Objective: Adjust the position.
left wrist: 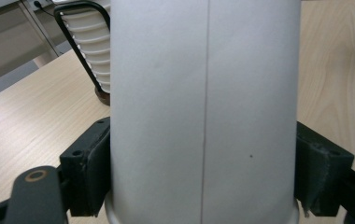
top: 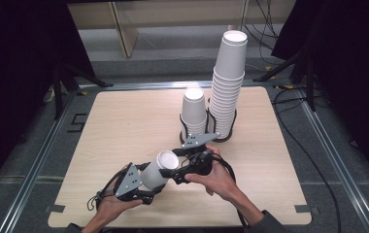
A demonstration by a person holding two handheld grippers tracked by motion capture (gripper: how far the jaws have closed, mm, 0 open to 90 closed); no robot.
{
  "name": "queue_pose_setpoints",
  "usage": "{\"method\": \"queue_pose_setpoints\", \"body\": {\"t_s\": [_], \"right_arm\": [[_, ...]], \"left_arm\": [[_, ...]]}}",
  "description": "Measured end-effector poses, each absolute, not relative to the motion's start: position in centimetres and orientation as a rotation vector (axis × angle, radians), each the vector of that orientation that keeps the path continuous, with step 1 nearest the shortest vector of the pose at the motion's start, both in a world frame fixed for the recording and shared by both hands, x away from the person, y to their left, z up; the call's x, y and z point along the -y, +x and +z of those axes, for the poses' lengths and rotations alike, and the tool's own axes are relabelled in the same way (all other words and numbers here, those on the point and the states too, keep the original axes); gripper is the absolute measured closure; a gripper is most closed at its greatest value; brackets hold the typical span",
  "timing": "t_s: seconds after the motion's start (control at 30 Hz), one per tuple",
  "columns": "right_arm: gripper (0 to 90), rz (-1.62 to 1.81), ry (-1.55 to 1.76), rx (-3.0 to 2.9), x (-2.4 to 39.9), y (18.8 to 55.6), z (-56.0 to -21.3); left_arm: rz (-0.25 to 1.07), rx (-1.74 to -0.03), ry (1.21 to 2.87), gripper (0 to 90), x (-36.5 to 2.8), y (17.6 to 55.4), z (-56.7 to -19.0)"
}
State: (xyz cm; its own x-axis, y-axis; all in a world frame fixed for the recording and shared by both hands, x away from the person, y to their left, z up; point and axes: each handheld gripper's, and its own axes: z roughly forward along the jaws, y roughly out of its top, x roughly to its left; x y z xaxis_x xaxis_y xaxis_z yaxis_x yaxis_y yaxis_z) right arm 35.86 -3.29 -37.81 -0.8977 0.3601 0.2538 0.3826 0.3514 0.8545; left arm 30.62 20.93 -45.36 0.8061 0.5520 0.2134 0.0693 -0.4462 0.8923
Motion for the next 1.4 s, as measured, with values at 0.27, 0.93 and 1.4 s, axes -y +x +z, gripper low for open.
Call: {"method": "queue_pose_setpoints", "body": {"t_s": [0.27, 0.93, 1.4], "right_arm": [[15.7, -1.524, -0.676, 2.596, 2.9, 35.6, -38.4], [22.6, -1.422, -0.640, 2.631, 2.4, 35.6, -39.3], [24.8, -1.525, -0.672, 2.460, 3.7, 36.3, -38.5]], "left_arm": [[0.593, -0.407, 2.042, 19.2, -20.7, 30.3, -45.4], [0.633, -0.324, 2.112, 17.3, -20.4, 30.0, -45.2], [0.619, -0.322, 1.900, 7.7, -20.9, 29.8, -45.1]]}}
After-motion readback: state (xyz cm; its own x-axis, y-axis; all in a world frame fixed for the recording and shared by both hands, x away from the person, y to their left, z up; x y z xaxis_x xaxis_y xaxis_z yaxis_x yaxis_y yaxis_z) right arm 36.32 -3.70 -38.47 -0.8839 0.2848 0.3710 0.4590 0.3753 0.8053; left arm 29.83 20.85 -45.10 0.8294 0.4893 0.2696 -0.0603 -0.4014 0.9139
